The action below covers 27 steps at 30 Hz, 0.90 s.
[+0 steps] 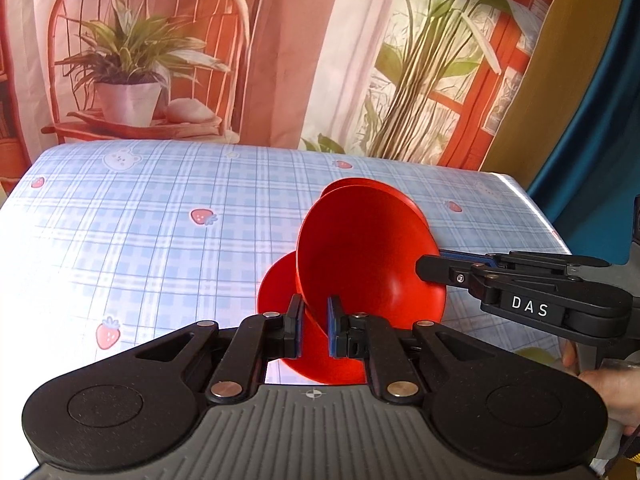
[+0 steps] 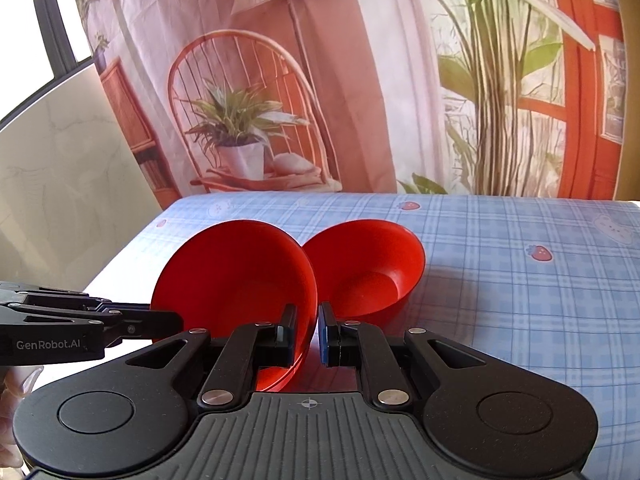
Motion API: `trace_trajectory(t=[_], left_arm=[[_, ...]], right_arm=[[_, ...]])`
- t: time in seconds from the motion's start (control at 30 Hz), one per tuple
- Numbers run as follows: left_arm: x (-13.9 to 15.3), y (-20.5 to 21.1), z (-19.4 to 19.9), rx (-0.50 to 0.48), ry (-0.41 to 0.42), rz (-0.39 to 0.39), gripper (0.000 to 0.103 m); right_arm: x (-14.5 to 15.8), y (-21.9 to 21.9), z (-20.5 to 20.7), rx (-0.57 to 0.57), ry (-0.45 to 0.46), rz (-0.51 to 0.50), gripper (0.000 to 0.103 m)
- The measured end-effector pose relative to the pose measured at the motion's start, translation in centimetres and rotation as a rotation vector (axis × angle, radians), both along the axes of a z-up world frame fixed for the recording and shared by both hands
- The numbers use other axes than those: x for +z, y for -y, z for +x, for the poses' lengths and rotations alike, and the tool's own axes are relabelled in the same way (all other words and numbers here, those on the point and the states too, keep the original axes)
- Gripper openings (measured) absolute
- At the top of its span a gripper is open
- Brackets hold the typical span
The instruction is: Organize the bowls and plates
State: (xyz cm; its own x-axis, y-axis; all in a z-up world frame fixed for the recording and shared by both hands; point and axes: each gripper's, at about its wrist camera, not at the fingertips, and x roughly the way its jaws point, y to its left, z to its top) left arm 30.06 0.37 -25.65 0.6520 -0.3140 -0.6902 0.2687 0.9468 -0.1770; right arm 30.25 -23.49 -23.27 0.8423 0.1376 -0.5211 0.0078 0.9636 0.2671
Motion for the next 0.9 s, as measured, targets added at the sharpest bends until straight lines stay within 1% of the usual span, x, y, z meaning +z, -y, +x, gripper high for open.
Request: trace_trajectory(t=[0.2, 0.33, 0.6, 0.9], left_arm=[[-0.7, -0.5, 0.4, 0.003, -0.01, 0.017, 0.013], [-1.1, -0.8, 0.5, -0.002, -0.015, 0.017, 0.018], [-1.6, -0.7, 0.6, -0.015, -0.026, 0.023, 0.018], [-1.5, -0.6, 0.9, -0.019, -0.026, 0.03, 0.018]], right_arm=[[-0.6, -1.0, 1.1, 0.016, -0.039, -0.024, 0.011], [-0.9, -1.4, 1.6, 0.027, -0.055, -0.037, 0.011], [-1.3, -1.4, 1.7, 0.038, -0.074, -0.054, 0.011], [-1.6, -1.3, 1.7, 0.046, -0.073, -0.058, 0.011]])
